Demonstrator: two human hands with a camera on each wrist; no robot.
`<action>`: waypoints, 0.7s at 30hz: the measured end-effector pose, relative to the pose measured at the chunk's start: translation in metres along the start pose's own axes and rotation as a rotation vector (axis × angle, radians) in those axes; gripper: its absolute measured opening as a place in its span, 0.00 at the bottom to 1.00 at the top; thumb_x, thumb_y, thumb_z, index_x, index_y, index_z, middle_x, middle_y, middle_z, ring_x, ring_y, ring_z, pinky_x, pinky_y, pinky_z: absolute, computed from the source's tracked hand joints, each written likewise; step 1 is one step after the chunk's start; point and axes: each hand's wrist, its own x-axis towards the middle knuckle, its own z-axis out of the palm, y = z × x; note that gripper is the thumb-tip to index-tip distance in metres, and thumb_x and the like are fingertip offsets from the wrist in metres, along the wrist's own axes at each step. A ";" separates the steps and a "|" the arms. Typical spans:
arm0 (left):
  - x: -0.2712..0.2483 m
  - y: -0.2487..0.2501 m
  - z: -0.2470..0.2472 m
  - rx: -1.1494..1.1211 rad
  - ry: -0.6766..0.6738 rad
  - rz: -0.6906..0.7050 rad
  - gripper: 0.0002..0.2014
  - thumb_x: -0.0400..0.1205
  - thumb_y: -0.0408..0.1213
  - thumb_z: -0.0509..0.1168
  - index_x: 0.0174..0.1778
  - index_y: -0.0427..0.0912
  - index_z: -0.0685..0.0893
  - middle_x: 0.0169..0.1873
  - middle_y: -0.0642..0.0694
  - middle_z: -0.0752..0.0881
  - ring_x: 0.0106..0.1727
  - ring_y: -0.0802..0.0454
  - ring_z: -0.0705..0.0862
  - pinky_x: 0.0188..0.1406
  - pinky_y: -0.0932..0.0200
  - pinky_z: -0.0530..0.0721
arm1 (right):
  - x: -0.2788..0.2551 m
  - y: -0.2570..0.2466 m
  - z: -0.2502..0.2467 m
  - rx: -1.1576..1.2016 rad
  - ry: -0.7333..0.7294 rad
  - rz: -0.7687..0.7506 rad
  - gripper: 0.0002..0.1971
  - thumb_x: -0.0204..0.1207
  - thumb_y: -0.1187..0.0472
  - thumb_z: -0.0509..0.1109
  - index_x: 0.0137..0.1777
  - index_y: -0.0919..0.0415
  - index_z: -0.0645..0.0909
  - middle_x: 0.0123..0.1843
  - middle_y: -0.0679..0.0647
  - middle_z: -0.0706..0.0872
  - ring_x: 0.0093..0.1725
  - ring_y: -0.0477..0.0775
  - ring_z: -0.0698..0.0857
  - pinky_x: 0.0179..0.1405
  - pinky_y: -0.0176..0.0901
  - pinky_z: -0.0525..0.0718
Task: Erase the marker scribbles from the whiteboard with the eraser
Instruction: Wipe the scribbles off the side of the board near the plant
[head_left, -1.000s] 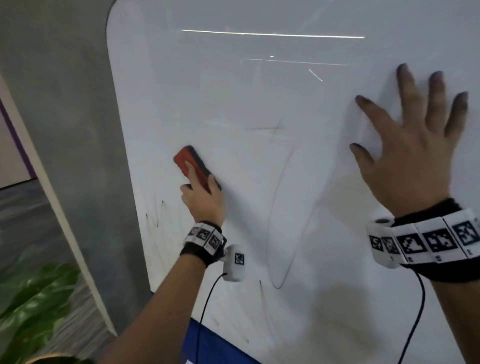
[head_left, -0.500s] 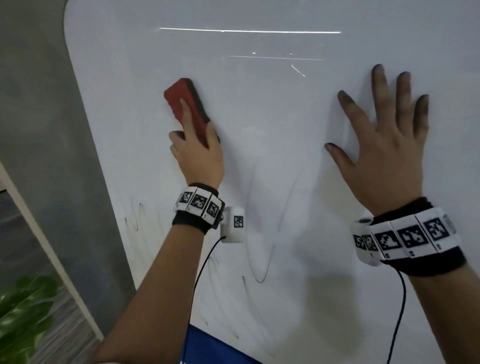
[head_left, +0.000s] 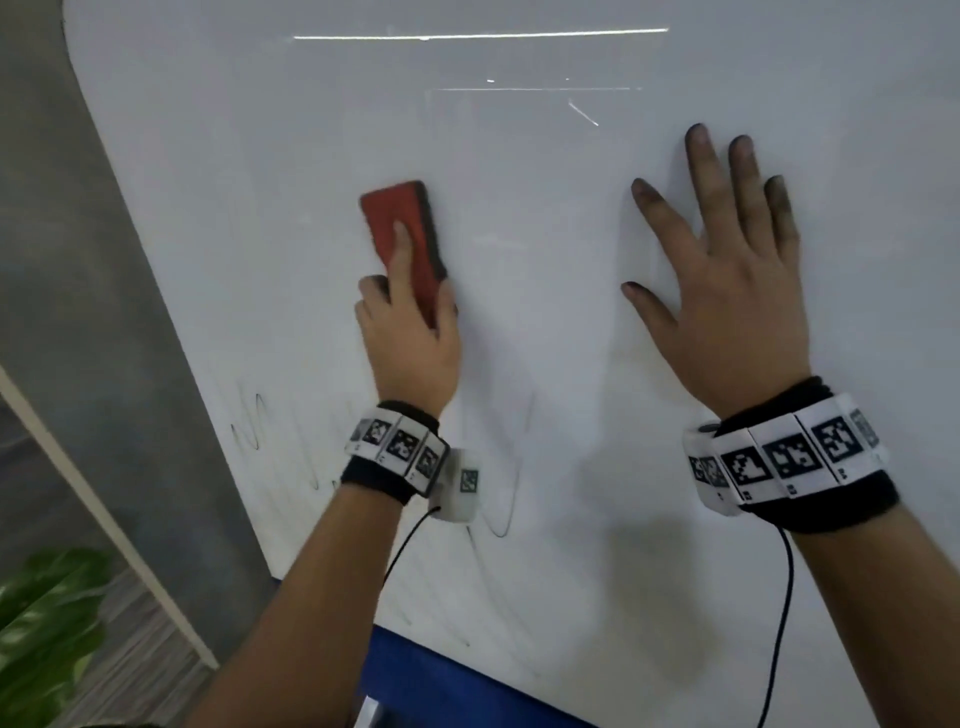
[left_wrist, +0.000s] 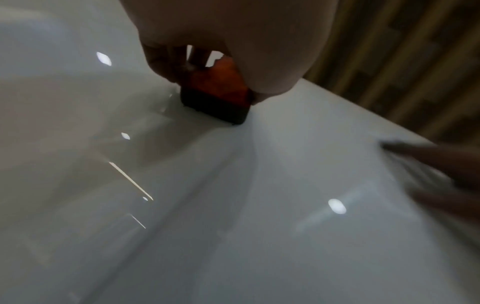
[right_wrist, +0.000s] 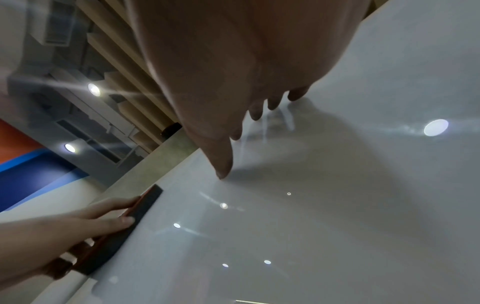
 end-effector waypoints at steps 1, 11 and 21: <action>0.014 -0.005 -0.003 -0.016 0.045 -0.107 0.32 0.88 0.49 0.60 0.88 0.50 0.60 0.57 0.35 0.77 0.54 0.35 0.79 0.63 0.42 0.80 | -0.002 0.001 -0.001 -0.004 -0.008 -0.007 0.36 0.83 0.49 0.69 0.88 0.51 0.60 0.91 0.61 0.49 0.90 0.67 0.49 0.89 0.62 0.47; -0.095 0.036 0.027 -0.019 -0.175 0.151 0.32 0.88 0.50 0.62 0.88 0.49 0.60 0.57 0.40 0.78 0.52 0.43 0.77 0.57 0.49 0.81 | -0.012 0.001 0.000 0.025 -0.009 -0.013 0.35 0.83 0.53 0.71 0.88 0.53 0.62 0.91 0.61 0.50 0.90 0.67 0.49 0.89 0.60 0.47; -0.080 -0.040 0.009 -0.043 -0.055 -0.534 0.34 0.89 0.43 0.62 0.90 0.44 0.55 0.71 0.33 0.78 0.67 0.34 0.81 0.69 0.46 0.78 | -0.033 -0.002 0.001 0.018 -0.050 0.002 0.36 0.81 0.57 0.72 0.87 0.54 0.61 0.91 0.62 0.49 0.90 0.67 0.49 0.89 0.61 0.47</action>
